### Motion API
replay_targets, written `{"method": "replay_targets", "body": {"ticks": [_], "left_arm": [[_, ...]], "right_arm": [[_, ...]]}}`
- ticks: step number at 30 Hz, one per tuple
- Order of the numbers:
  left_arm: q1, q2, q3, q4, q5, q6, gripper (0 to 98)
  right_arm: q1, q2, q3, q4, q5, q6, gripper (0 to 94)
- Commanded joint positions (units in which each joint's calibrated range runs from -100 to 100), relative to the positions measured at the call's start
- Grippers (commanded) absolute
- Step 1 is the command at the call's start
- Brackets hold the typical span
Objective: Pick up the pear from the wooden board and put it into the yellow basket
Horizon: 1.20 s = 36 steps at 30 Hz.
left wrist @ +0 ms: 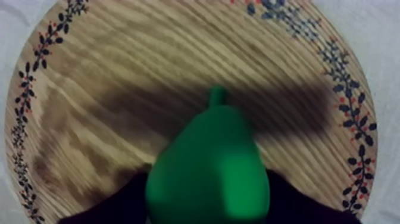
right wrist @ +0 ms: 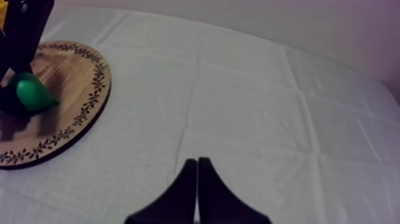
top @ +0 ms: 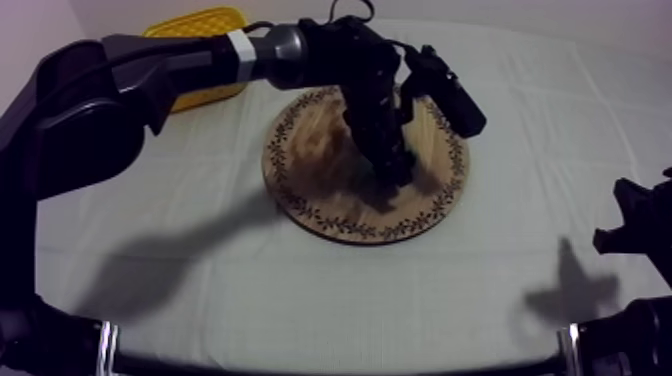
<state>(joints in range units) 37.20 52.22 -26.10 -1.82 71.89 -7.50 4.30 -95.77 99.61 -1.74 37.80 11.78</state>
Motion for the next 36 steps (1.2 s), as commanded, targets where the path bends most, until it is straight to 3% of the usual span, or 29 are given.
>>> {"method": "replay_targets", "body": {"ticks": [1,11,20,29,36], "left_arm": [[-0.24,-0.61,0.33,0.03,-0.48,0.14,64.0],[-1.95,-8.67,4.79,0.17,-1.09,-0.15,59.6],[-5.67,-22.40,17.87,-0.04,0.36,-0.04,58.5],[-13.11,-36.16,29.02,0.10,1.64,-0.29,60.0],[-20.00,-37.94,24.49,-0.43,3.27,-0.66,61.3]], "right_arm": [[-0.01,0.01,0.05,0.01,-0.05,0.01,0.5],[-0.01,0.01,0.05,0.01,-0.05,0.01,0.5],[-0.01,0.01,0.05,0.01,-0.05,0.01,0.5],[-0.01,0.01,0.05,0.01,-0.05,0.01,0.5],[-0.01,0.01,0.05,0.01,-0.05,0.01,0.5]]}}
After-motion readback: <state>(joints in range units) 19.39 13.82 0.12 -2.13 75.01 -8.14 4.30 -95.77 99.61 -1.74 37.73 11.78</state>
